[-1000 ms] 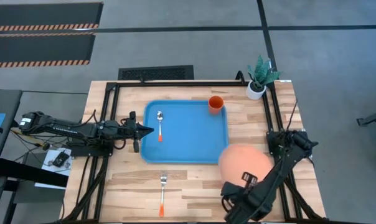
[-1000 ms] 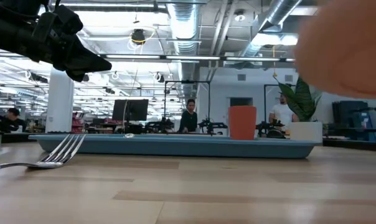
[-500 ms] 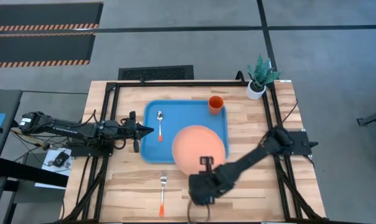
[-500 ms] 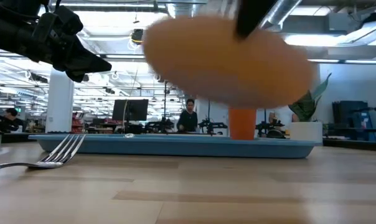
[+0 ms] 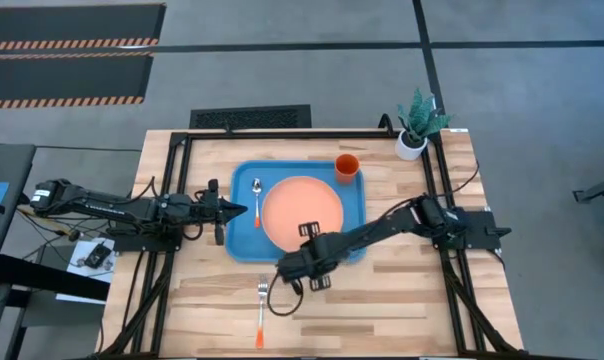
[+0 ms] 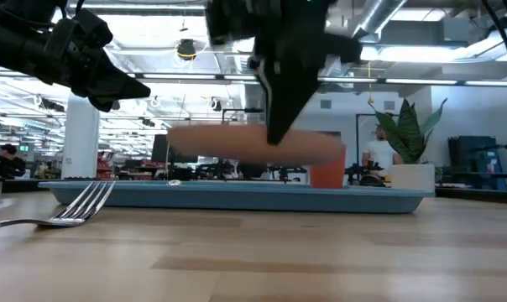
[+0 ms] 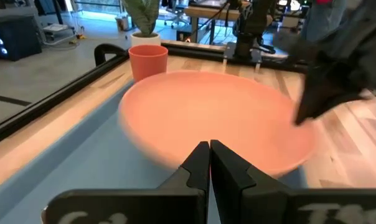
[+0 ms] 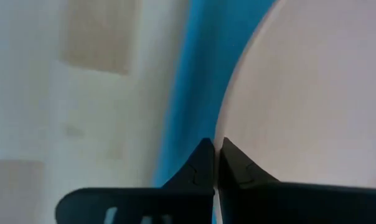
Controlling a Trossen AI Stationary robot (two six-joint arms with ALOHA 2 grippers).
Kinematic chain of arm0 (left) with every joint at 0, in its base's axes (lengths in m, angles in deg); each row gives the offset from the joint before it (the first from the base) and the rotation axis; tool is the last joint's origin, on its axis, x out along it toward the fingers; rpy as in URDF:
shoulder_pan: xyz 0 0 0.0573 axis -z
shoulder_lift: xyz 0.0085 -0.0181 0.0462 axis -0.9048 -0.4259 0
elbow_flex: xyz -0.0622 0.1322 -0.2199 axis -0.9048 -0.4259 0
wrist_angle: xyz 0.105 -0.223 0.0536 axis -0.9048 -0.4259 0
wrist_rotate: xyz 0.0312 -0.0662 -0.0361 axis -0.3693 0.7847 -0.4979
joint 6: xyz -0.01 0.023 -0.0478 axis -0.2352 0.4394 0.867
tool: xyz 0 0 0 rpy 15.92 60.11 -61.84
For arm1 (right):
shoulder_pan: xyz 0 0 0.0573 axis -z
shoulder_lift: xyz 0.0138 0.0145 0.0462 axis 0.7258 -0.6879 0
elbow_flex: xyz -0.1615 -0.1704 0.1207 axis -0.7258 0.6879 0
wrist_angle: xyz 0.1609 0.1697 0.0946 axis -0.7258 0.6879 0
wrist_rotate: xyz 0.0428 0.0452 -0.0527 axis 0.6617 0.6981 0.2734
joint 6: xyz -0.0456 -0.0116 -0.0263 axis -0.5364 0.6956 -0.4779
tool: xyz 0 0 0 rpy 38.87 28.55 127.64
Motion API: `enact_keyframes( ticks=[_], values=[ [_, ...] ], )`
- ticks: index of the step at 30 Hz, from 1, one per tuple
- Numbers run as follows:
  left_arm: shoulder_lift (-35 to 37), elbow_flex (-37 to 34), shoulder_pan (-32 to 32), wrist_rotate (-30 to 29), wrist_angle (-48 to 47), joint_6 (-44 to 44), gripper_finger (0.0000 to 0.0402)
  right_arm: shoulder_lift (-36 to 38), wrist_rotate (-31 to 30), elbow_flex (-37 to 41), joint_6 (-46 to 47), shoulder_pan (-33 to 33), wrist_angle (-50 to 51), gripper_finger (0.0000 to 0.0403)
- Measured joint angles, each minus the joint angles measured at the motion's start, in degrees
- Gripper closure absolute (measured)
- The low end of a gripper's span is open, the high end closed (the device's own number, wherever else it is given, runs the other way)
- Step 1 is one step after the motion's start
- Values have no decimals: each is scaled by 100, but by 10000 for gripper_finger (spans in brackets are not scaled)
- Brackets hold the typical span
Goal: Pick and place plate/cup/fork/spoon on tray
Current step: Put the orange plate on the blue tray to the right of the orange spoon
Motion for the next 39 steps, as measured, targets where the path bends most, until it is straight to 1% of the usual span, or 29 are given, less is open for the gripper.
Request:
enact_keyframes(
  ticks=[4,8,11,17,22,25,31,39],
  values=[
    [0,0,0,0,-4,4,400,-195,20,9,-354,170,18,391],
    [0,0,0,0,-6,13,400,-382,168,5,-643,331,-8,391],
    [1,0,0,0,-4,15,400,-400,163,14,-777,431,19,392],
    [0,0,0,0,-2,26,400,-385,142,5,-838,604,17,392],
    [0,0,0,0,-4,74,400,-385,416,5,-968,653,-26,393],
    [0,0,0,0,-4,74,400,-385,449,5,-1006,664,-122,393],
    [0,0,0,2,-6,132,400,-385,575,5,-947,730,-48,393],
    [0,0,0,2,-6,140,400,-385,605,7,-485,912,107,393]
  ],
)
